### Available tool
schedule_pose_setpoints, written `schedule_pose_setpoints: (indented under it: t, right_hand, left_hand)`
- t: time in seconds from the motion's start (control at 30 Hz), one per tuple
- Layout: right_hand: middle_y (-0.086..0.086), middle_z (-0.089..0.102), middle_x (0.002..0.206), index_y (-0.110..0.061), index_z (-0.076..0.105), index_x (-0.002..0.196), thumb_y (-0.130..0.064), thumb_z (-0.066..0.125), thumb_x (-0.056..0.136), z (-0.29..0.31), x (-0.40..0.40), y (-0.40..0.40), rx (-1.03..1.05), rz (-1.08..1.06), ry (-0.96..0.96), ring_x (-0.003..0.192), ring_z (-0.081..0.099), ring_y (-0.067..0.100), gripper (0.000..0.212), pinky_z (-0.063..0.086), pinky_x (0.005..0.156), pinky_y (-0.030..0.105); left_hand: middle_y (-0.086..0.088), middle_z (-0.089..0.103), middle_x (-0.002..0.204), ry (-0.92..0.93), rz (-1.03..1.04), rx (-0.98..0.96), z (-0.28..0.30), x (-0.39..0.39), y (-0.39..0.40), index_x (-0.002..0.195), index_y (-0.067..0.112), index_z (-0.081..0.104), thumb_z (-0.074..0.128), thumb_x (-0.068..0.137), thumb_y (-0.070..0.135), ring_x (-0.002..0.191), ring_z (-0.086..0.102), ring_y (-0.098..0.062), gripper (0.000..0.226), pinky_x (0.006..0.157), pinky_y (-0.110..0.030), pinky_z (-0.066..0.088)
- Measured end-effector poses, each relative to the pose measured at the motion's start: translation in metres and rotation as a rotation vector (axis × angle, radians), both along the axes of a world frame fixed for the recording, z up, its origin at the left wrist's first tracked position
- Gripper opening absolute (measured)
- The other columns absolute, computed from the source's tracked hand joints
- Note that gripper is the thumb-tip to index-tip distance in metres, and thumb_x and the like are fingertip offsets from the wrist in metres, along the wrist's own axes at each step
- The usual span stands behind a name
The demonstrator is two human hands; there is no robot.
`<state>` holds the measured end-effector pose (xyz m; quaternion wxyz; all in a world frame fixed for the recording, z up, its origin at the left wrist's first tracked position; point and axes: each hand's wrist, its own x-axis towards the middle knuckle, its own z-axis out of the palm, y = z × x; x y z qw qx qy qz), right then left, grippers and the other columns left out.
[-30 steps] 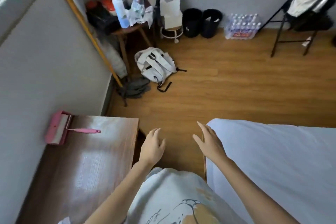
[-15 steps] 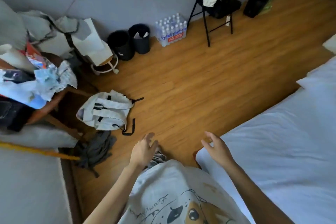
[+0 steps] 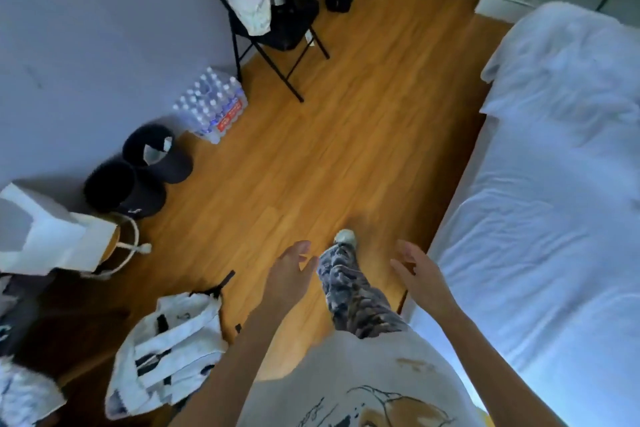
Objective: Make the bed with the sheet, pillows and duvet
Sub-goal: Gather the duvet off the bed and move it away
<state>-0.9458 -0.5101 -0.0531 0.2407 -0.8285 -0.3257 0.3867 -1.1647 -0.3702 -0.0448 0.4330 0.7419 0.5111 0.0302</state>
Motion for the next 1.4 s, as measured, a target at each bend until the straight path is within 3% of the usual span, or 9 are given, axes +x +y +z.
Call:
schedule_pose_setpoints:
  t: [0.13, 0.3, 0.4, 0.63, 0.83, 0.93, 1.1, 1.23, 1.4]
  right_hand:
    - [-0.003, 0.053, 0.129, -0.019, 0.044, 0.138, -0.037, 0.053, 0.096, -0.013, 0.06, 0.065, 0.023, -0.121, 0.037, 0.119, 0.052, 0.019, 0.046, 0.044, 0.098, 0.039]
    - [-0.003, 0.051, 0.14, -0.022, 0.04, 0.143, -0.038, 0.051, 0.097, -0.005, 0.158, 0.156, 0.099, -0.215, 0.059, 0.122, 0.05, 0.013, 0.05, 0.042, 0.1, 0.032]
    - [-0.002, 0.05, 0.14, -0.02, 0.04, 0.143, -0.034, 0.051, 0.098, 0.013, 0.213, 0.204, 0.137, -0.235, 0.019, 0.127, 0.048, 0.014, 0.048, 0.04, 0.101, 0.03]
    - [-0.008, 0.053, 0.136, -0.026, 0.042, 0.141, -0.039, 0.053, 0.096, 0.017, 0.311, 0.25, 0.143, -0.471, 0.034, 0.115, 0.054, 0.008, 0.048, 0.044, 0.094, 0.024]
    - [-0.003, 0.053, 0.135, -0.021, 0.044, 0.141, -0.038, 0.051, 0.097, -0.003, 0.415, 0.29, 0.038, -0.708, 0.006, 0.121, 0.052, 0.013, 0.047, 0.041, 0.097, 0.026]
    - [-0.005, 0.054, 0.135, -0.024, 0.045, 0.139, -0.04, 0.052, 0.096, -0.007, 0.48, 0.322, 0.025, -0.869, 0.004, 0.121, 0.053, 0.013, 0.046, 0.039, 0.097, 0.023]
    - [-0.005, 0.062, 0.121, -0.025, 0.05, 0.135, -0.033, 0.054, 0.096, 0.007, 0.574, 0.376, 0.014, -1.123, 0.0, 0.111, 0.058, 0.017, 0.04, 0.044, 0.093, 0.031]
    - [0.002, 0.066, 0.111, -0.023, 0.049, 0.136, -0.031, 0.055, 0.095, 0.008, 0.632, 0.396, -0.009, -1.257, 0.033, 0.101, 0.062, 0.021, 0.042, 0.047, 0.091, 0.035]
    - [-0.003, 0.061, 0.117, -0.023, 0.047, 0.136, -0.037, 0.055, 0.094, -0.013, 0.697, 0.402, 0.002, -1.448, 0.116, 0.112, 0.058, 0.018, 0.045, 0.046, 0.096, 0.036]
  left_hand:
    - [0.009, 0.055, 0.129, 0.011, -0.086, -0.011, -0.002, 0.07, 0.084, 0.137, 0.019, 0.049, 0.049, 0.099, 0.033, 0.114, 0.055, -0.009, 0.04, 0.087, -0.026, 0.044]
    - [0.009, 0.057, 0.125, 0.006, -0.094, -0.02, 0.013, 0.178, 0.198, 0.131, 0.019, 0.054, 0.05, 0.094, 0.04, 0.111, 0.057, -0.01, 0.042, 0.087, -0.028, 0.044]
    - [0.009, 0.057, 0.125, -0.04, -0.114, -0.032, 0.027, 0.248, 0.251, 0.133, 0.019, 0.053, 0.051, 0.098, 0.032, 0.11, 0.054, -0.008, 0.037, 0.086, -0.024, 0.041]
    - [0.009, 0.058, 0.122, -0.025, -0.339, -0.093, 0.022, 0.401, 0.334, 0.134, 0.021, 0.052, 0.05, 0.099, 0.032, 0.111, 0.054, -0.007, 0.037, 0.087, -0.025, 0.042]
    - [0.003, 0.059, 0.123, -0.037, -0.534, -0.118, 0.0, 0.572, 0.41, 0.133, 0.018, 0.053, 0.051, 0.099, 0.03, 0.105, 0.054, -0.008, 0.037, 0.081, -0.018, 0.042]
    - [0.004, 0.059, 0.122, -0.038, -0.682, -0.129, -0.009, 0.668, 0.451, 0.133, 0.019, 0.052, 0.05, 0.099, 0.031, 0.107, 0.056, -0.009, 0.036, 0.075, -0.014, 0.041]
    - [0.006, 0.059, 0.123, 0.029, -1.005, -0.068, 0.001, 0.821, 0.502, 0.133, 0.023, 0.051, 0.048, 0.099, 0.035, 0.111, 0.056, -0.009, 0.036, 0.089, -0.024, 0.046]
    - [0.008, 0.056, 0.127, 0.066, -1.261, -0.001, 0.015, 0.927, 0.506, 0.136, 0.024, 0.048, 0.047, 0.099, 0.037, 0.113, 0.054, -0.008, 0.039, 0.09, -0.028, 0.049]
    - [0.005, 0.057, 0.127, 0.067, -1.494, 0.065, 0.01, 1.039, 0.481, 0.134, 0.021, 0.05, 0.05, 0.098, 0.033, 0.11, 0.055, -0.008, 0.038, 0.09, -0.026, 0.047]
